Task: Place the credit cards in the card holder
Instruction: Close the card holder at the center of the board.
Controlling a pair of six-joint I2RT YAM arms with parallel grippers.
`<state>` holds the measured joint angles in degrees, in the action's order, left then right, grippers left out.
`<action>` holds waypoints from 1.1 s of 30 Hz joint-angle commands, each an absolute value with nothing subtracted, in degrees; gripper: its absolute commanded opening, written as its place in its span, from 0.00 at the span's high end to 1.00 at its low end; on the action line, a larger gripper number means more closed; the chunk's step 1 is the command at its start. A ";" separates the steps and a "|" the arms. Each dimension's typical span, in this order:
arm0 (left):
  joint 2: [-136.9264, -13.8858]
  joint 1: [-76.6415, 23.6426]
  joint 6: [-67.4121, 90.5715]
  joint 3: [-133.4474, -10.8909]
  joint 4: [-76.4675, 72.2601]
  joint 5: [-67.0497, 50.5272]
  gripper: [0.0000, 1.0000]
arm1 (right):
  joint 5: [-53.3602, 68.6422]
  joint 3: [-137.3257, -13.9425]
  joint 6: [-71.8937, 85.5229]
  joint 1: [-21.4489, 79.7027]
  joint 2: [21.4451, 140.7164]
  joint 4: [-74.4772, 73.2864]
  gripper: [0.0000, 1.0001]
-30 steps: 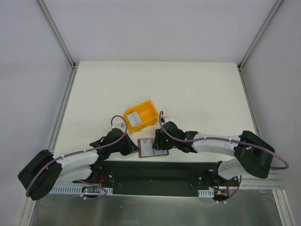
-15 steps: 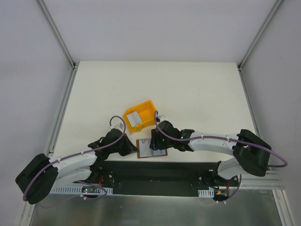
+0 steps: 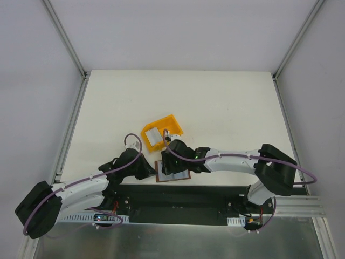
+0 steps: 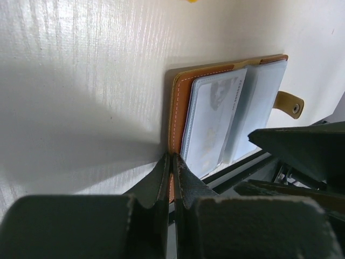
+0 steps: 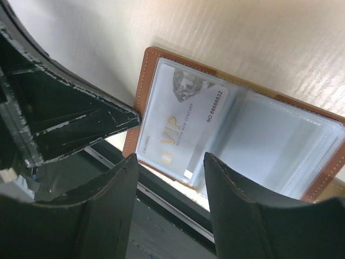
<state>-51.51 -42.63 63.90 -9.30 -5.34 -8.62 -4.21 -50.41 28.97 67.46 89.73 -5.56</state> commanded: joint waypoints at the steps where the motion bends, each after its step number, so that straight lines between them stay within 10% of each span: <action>1: -49.22 -42.36 64.16 -10.02 -3.08 -8.09 1.00 | -5.98 -54.66 27.77 68.47 92.89 -9.22 0.45; 33: -43.51 -42.45 63.81 -10.63 -2.11 -9.32 1.00 | -12.48 -63.54 26.63 71.19 99.49 -18.28 0.44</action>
<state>-44.14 -42.65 63.88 -9.34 -2.22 -8.78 -9.65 -61.54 27.68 70.39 100.01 -15.05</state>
